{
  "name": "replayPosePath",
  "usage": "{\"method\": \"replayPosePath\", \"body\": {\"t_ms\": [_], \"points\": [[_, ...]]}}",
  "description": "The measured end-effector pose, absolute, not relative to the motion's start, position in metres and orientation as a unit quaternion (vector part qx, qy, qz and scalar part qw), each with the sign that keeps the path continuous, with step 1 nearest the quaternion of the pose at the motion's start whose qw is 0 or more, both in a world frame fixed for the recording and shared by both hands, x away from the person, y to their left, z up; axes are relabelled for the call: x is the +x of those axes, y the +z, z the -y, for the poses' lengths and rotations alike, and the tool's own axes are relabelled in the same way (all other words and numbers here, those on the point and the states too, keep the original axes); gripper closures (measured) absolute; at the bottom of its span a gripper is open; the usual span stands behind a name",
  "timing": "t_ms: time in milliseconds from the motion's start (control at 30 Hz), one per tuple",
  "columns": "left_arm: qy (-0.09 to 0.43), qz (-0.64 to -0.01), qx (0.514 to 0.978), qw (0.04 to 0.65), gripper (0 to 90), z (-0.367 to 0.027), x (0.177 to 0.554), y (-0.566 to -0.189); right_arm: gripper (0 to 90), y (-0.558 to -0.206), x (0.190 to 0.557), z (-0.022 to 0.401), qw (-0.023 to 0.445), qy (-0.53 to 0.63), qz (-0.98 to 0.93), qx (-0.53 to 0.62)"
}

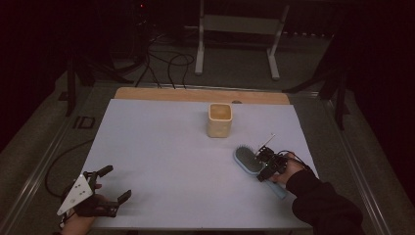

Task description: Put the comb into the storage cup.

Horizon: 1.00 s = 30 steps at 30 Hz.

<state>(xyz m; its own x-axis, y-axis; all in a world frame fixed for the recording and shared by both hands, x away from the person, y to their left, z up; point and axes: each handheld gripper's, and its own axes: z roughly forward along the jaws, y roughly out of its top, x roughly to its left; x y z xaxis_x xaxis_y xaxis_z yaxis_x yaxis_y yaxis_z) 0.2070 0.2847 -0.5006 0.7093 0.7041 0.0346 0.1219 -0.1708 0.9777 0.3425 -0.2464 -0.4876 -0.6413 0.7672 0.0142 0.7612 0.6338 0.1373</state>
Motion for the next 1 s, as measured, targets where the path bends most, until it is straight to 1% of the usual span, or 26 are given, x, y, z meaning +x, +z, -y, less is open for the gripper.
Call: {"method": "replayPosePath", "body": {"t_ms": [33, 167, 600, 1000], "points": [[0.252, -0.286, 0.722, 0.577, 0.0, -0.285, 0.207, -0.501, 62.7, -0.487, 0.343, 0.246, 0.027, 0.061, -0.906, 0.418], [0.252, -0.285, 0.722, 0.577, 0.0, -0.285, 0.207, -0.501, 66.3, -0.487, 0.342, 0.243, 0.028, 0.049, -0.913, 0.404], [0.252, -0.286, 0.724, 0.576, 0.0, -0.285, 0.207, -0.501, 69.6, -0.490, 0.340, 0.243, 0.026, 0.051, -0.911, 0.409], [0.251, -0.288, 0.723, 0.576, 0.0, -0.285, 0.207, -0.501, 70.9, -0.490, 0.332, 0.251, 0.043, 0.087, -0.910, 0.404]]}}
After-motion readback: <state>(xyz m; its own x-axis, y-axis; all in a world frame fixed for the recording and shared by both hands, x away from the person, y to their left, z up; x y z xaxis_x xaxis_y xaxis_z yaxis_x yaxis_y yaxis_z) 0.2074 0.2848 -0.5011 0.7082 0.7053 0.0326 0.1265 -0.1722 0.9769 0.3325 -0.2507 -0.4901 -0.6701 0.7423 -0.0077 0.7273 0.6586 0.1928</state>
